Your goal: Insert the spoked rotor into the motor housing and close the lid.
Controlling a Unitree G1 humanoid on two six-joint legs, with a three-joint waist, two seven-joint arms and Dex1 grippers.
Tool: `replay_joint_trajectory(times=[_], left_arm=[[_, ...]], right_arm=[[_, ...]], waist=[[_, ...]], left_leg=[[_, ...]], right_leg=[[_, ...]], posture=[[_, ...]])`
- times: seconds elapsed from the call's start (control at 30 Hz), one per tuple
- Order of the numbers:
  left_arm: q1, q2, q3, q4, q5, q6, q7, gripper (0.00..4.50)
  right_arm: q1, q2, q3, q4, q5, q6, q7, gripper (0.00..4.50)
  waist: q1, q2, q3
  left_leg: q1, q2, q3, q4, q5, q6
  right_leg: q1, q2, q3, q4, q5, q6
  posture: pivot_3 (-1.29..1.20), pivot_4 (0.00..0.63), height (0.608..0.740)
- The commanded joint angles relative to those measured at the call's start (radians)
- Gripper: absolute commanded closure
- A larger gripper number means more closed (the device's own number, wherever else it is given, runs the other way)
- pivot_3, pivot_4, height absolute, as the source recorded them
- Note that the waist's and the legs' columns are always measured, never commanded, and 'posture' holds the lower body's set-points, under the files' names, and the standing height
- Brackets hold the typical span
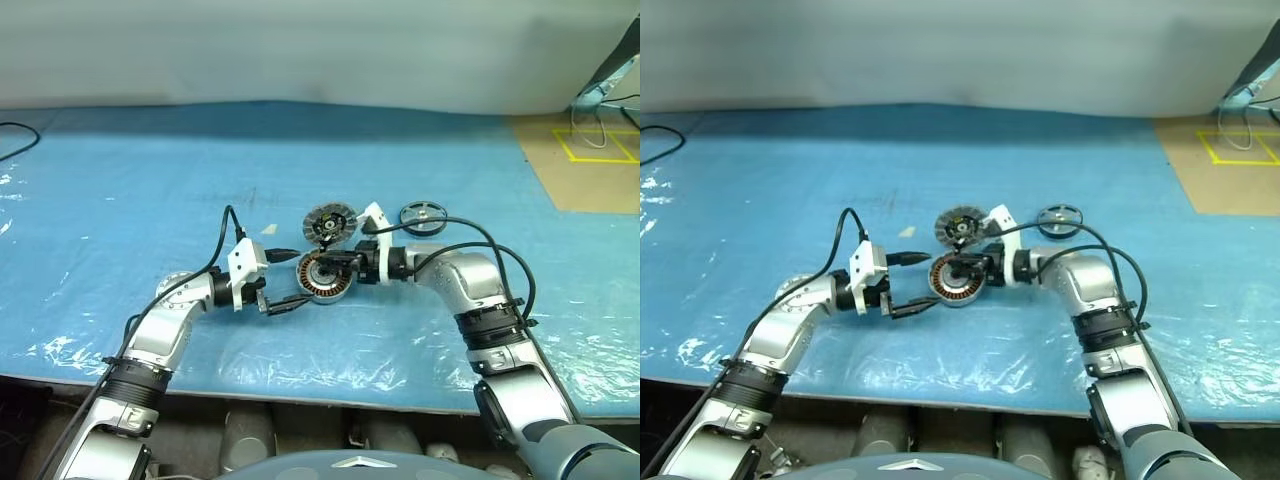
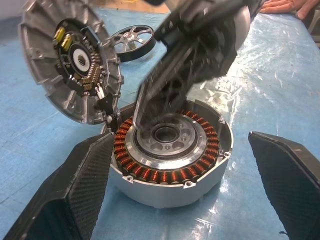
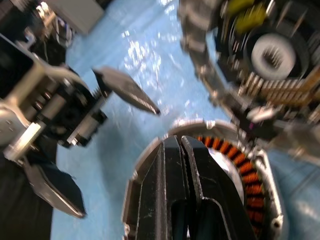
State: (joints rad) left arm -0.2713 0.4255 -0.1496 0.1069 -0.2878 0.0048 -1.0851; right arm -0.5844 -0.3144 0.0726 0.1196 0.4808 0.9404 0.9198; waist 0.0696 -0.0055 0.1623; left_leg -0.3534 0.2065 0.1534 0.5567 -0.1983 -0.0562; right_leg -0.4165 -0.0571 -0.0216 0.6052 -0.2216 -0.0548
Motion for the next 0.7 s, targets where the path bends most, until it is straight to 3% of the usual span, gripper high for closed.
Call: replay_joint_trajectory(times=[0.03, 0.17, 0.43, 0.57, 0.7], left_arm=[[0.000, 0.000, 0.007, -0.016, -0.004, -0.019, 0.002, 0.00], [0.002, -0.002, 0.006, -0.015, -0.003, -0.022, 0.003, 0.00], [0.015, 0.004, 0.014, -0.044, -0.012, -0.014, 0.010, 0.00], [0.032, 0.005, 0.011, -0.072, -0.022, -0.005, 0.011, 0.00], [0.021, -0.018, 0.003, -0.083, -0.030, 0.003, 0.016, 0.00]], right_arm=[[-0.037, -0.012, -0.059, -0.069, 0.072, -0.001, 0.018, 4.46], [-0.003, -0.076, 0.054, -0.081, -0.038, -0.117, 0.032, 4.46], [0.026, -0.204, 0.006, -0.070, -0.088, -0.224, 0.027, 4.46], [0.026, -0.327, -0.019, -0.029, -0.166, -0.328, 0.012, 4.46], [-0.026, -0.379, 0.018, 0.062, -0.266, -0.413, -0.016, 4.46]], waist=[[0.000, 0.000, 0.000], [0.000, 0.000, 0.000], [0.002, 0.000, 0.000], [0.001, 0.000, 0.000], [-0.006, 0.000, 0.000]], left_leg=[[-0.001, 0.000, 0.000, 0.000, 0.000, 0.000], [-0.001, 0.000, 0.000, 0.000, 0.000, 0.000], [-0.001, -0.001, 0.000, 0.001, 0.000, 0.000], [-0.001, -0.001, 0.000, 0.001, 0.000, 0.000], [0.000, -0.001, 0.000, 0.002, 0.000, 0.000]], right_leg=[[-0.001, 0.000, 0.000, 0.000, 0.000, 0.000], [-0.001, 0.002, 0.000, 0.000, 0.000, 0.000], [-0.001, 0.001, 0.000, 0.001, 0.000, 0.000], [-0.001, 0.001, 0.000, 0.000, 0.000, 0.000], [-0.001, 0.002, 0.000, 0.001, 0.000, 0.000]], posture=[[0.00, 0.150, 0.740], [0.00, 0.150, 0.740], [0.00, 0.150, 0.740], [0.00, 0.150, 0.740], [0.00, 0.150, 0.740]])
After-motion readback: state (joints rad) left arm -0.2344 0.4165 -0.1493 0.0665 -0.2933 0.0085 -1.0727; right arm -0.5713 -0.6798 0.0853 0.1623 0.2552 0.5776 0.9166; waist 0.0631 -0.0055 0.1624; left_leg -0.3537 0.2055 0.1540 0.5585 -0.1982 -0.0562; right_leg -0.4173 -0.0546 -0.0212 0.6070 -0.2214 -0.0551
